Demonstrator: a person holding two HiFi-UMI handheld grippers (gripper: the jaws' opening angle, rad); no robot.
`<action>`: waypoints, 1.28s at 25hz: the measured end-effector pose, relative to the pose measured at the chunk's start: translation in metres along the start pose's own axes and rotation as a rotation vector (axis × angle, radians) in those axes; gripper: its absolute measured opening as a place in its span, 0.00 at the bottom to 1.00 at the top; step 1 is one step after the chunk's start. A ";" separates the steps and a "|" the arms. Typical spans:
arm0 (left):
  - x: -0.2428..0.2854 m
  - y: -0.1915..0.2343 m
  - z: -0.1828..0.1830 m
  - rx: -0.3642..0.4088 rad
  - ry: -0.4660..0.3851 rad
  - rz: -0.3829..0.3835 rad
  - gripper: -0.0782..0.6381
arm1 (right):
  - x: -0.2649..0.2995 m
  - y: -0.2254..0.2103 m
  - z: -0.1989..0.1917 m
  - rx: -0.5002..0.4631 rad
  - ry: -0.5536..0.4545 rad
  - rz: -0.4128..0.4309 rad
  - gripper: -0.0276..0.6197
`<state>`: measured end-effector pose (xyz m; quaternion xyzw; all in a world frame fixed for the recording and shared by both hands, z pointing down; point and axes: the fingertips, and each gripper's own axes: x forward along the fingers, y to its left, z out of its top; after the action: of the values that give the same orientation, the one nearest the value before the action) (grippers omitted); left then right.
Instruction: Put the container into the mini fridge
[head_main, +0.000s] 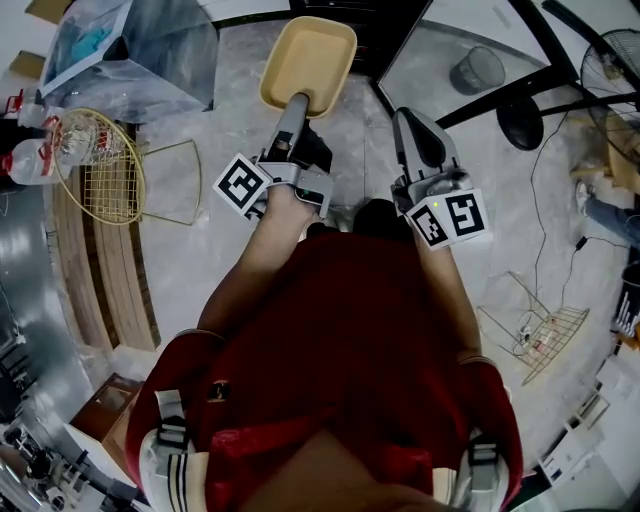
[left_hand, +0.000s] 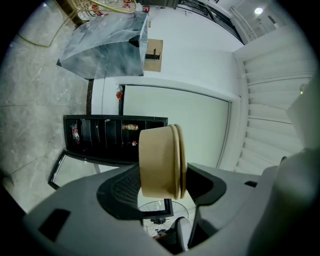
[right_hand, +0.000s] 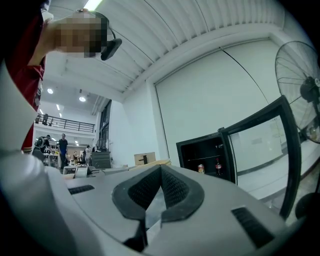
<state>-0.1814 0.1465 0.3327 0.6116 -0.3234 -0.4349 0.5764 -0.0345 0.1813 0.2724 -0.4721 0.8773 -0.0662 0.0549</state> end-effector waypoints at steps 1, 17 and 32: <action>0.000 0.002 0.001 -0.003 -0.001 0.003 0.49 | 0.000 0.000 0.000 -0.002 0.002 -0.004 0.04; 0.059 0.044 0.018 0.020 -0.003 0.040 0.49 | 0.046 -0.057 -0.009 -0.037 0.004 -0.019 0.04; 0.203 0.130 0.030 0.055 0.026 0.107 0.49 | 0.143 -0.171 -0.018 -0.060 0.046 -0.008 0.04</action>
<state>-0.1112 -0.0652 0.4302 0.6146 -0.3598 -0.3864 0.5861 0.0248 -0.0302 0.3141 -0.4753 0.8781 -0.0510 0.0205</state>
